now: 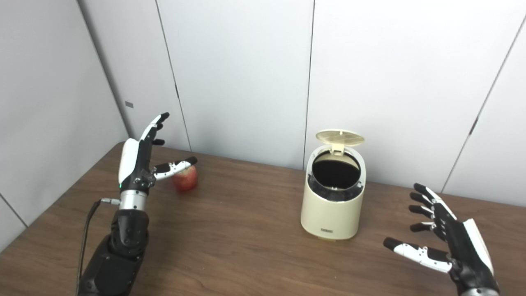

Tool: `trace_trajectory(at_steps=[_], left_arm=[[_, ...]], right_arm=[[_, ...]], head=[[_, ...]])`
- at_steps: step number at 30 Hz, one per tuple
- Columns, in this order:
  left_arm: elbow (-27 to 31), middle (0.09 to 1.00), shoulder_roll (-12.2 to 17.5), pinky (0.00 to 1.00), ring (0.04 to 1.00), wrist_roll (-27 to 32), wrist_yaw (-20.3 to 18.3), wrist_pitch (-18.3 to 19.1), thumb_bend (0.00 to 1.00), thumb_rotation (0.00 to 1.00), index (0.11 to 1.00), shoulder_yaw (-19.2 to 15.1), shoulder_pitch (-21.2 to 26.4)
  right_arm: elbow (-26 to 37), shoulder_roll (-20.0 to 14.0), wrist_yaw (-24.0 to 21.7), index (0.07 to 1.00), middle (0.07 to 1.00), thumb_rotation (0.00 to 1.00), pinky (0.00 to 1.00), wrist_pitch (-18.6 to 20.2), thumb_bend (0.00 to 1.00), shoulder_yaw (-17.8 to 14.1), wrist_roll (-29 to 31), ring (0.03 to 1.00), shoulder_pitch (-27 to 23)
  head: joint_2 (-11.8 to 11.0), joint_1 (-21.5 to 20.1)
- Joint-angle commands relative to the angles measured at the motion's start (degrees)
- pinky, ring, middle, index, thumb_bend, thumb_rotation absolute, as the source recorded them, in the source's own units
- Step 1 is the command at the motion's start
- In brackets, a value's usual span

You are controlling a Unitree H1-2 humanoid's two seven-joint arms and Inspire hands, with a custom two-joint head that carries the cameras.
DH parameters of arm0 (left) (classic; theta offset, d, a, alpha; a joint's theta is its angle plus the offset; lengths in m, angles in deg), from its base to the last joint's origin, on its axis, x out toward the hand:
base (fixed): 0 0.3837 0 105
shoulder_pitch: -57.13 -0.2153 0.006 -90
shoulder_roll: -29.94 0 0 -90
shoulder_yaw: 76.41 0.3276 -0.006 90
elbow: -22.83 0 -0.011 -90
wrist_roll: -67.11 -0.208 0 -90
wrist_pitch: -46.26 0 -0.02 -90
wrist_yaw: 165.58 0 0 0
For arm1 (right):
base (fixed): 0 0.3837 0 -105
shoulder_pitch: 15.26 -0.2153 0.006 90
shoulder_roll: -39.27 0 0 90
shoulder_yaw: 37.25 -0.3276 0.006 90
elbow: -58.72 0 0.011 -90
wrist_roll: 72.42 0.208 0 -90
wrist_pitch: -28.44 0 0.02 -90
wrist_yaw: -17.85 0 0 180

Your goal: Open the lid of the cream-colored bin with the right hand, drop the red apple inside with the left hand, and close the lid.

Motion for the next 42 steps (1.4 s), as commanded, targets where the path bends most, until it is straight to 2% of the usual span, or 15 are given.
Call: trace_trajectory(at_steps=[1,2,5,8,10,16,20,25,28,32,36,42], left_arm=[[0.29,0.908,2.15,0.69,0.890,0.53,-1.08,1.71,0.86,0.20,0.915,0.33,2.77],[-0.03,0.906,2.85,0.68,0.890,-0.34,-1.75,2.95,0.87,0.21,0.914,0.89,2.96],[-0.85,0.885,4.40,0.67,0.861,-2.33,-2.72,5.49,0.90,0.13,0.909,2.46,3.34],[-1.07,0.874,5.45,0.66,0.849,-3.29,-3.97,8.52,0.92,0.13,0.896,3.89,3.51],[-1.42,0.877,5.69,0.66,0.850,-3.20,-4.15,9.28,0.92,0.15,0.894,4.39,3.49],[-4.85,0.880,6.04,0.68,0.858,-4.05,-1.32,6.44,0.93,0.21,0.882,5.97,3.56],[-7.29,0.872,5.46,0.62,0.824,-4.50,1.82,4.80,0.90,0.19,0.889,6.56,3.85],[-10.17,0.878,5.45,0.64,0.826,-4.68,4.02,2.83,0.89,0.20,0.898,7.47,4.04],[-11.50,0.869,5.41,0.62,0.805,-5.63,5.34,3.05,0.89,0.21,0.892,8.06,4.09],[-12.66,0.862,5.12,0.63,0.806,-5.24,5.82,3.71,0.90,0.22,0.888,8.37,4.01],[-14.51,0.869,4.73,0.62,0.808,-4.04,5.65,3.54,0.89,0.20,0.888,8.35,4.19],[-17.19,0.813,4.27,0.58,0.751,-3.58,6.42,2.37,0.90,0.16,0.864,8.82,4.79]], right_arm=[[2.40,-0.85,-0.06,0.883,0.858,0.27,0.58,-0.37,0.74,-0.28,0.29,0.786,-1.34],[2.42,-0.82,-0.08,0.883,0.858,0.27,0.58,-0.29,0.74,-0.31,0.35,0.786,-1.29],[2.46,-0.78,-0.11,0.876,0.853,0.28,0.57,-0.15,0.75,-0.29,0.21,0.779,-1.26],[2.68,-0.97,-0.15,0.880,0.858,0.29,0.58,-0.06,0.75,-0.09,-0.31,0.780,-1.31],[2.71,-1.05,-0.09,0.880,0.858,0.29,0.58,-0.05,0.75,-0.09,-0.53,0.779,-1.34],[2.50,-1.51,-0.31,0.875,0.858,0.29,0.57,-0.58,0.74,-0.19,-0.27,0.779,-1.21],[2.60,-2.01,-0.70,0.848,0.859,0.29,0.59,-0.25,0.74,-0.29,-0.03,0.768,-1.07],[3.50,-2.18,-1.26,0.834,0.860,0.26,0.59,1.28,0.74,-0.56,0.27,0.763,-1.04],[3.89,-2.45,-1.53,0.838,0.861,0.24,0.59,1.42,0.73,-0.56,0.41,0.766,-1.00],[4.14,-2.85,-1.71,0.838,0.859,0.24,0.59,1.75,0.73,-0.57,0.38,0.768,-0.93],[4.11,-3.09,-1.64,0.832,0.853,0.29,0.58,1.84,0.77,-0.85,0.66,0.760,-0.77],[4.13,-3.48,-1.90,0.819,0.845,0.32,0.57,1.40,0.80,-1.17,1.62,0.747,-0.49]], head=[[0.02,0.07],[0.02,0.07],[0.02,0.07],[0.19,0.04],[0.19,0.03],[0.36,0.00],[0.45,-0.05],[0.53,0.05],[0.73,-0.04],[0.89,-0.09],[1.15,-0.40],[1.47,-0.58]])
